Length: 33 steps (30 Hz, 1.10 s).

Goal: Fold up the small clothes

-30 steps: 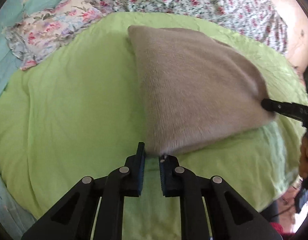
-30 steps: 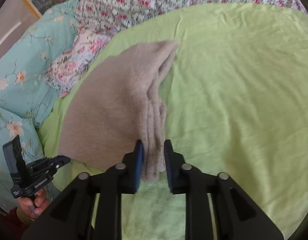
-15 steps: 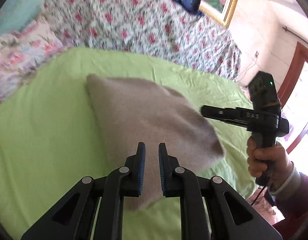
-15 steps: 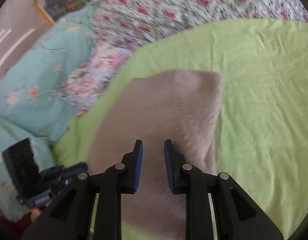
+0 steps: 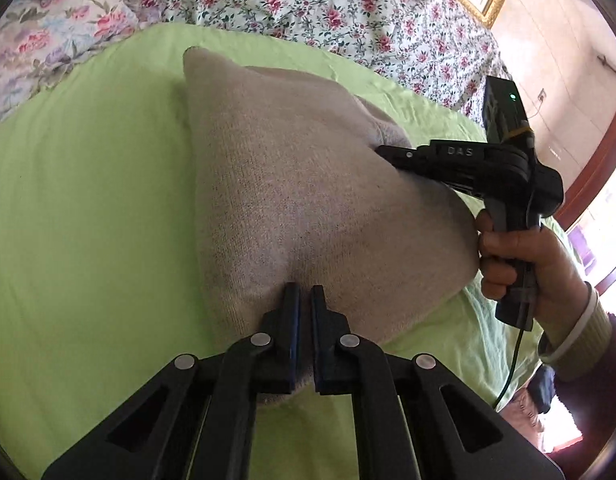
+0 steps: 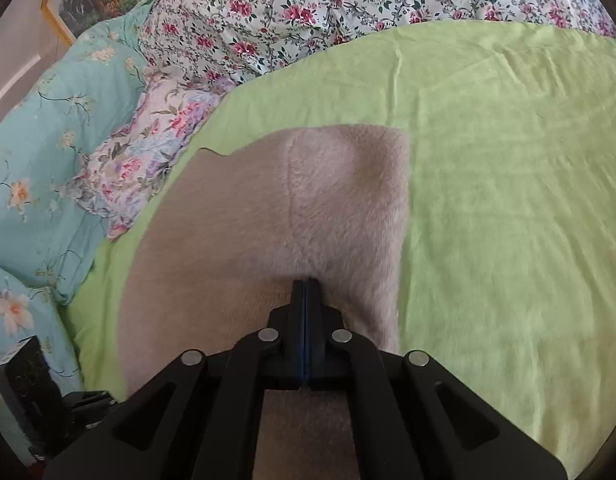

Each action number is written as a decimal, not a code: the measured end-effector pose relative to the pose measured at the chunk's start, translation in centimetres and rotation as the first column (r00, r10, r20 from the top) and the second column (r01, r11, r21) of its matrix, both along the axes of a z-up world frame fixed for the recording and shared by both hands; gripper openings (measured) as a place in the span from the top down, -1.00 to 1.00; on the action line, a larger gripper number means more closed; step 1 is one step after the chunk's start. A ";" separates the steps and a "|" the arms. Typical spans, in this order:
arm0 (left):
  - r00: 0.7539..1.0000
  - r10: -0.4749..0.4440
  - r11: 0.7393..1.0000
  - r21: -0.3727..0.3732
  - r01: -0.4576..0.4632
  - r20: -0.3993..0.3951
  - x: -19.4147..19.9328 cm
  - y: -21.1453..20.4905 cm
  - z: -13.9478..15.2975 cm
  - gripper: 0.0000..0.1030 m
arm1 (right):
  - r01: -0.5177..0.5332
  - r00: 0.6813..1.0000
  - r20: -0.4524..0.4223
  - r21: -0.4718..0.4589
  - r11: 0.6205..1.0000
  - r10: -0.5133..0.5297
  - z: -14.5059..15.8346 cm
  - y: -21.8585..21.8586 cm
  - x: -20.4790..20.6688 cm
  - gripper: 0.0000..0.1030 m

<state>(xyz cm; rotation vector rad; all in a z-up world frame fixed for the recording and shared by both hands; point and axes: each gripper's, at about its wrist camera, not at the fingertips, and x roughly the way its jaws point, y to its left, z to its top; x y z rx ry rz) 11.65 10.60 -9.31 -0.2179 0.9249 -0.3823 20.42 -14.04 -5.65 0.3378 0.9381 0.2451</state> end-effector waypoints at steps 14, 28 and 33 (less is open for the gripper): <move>1.000 0.016 0.995 0.098 -0.017 0.002 -2.1 -1.1 0.8 0.91 | -0.028 0.999 -0.043 -0.147 0.989 0.022 -0.8 -0.4 -10.9 1.00; 0.999 0.038 0.993 0.112 -0.037 -0.010 -2.6 -0.5 0.7 0.91 | -0.007 0.999 -0.049 -0.117 0.993 0.001 -0.7 -0.6 -12.3 1.00; 0.999 0.040 0.993 0.112 -0.038 -0.015 -3.1 -0.3 0.7 0.91 | 0.000 0.998 -0.069 -0.120 0.993 -0.008 -0.5 -0.6 -13.0 1.00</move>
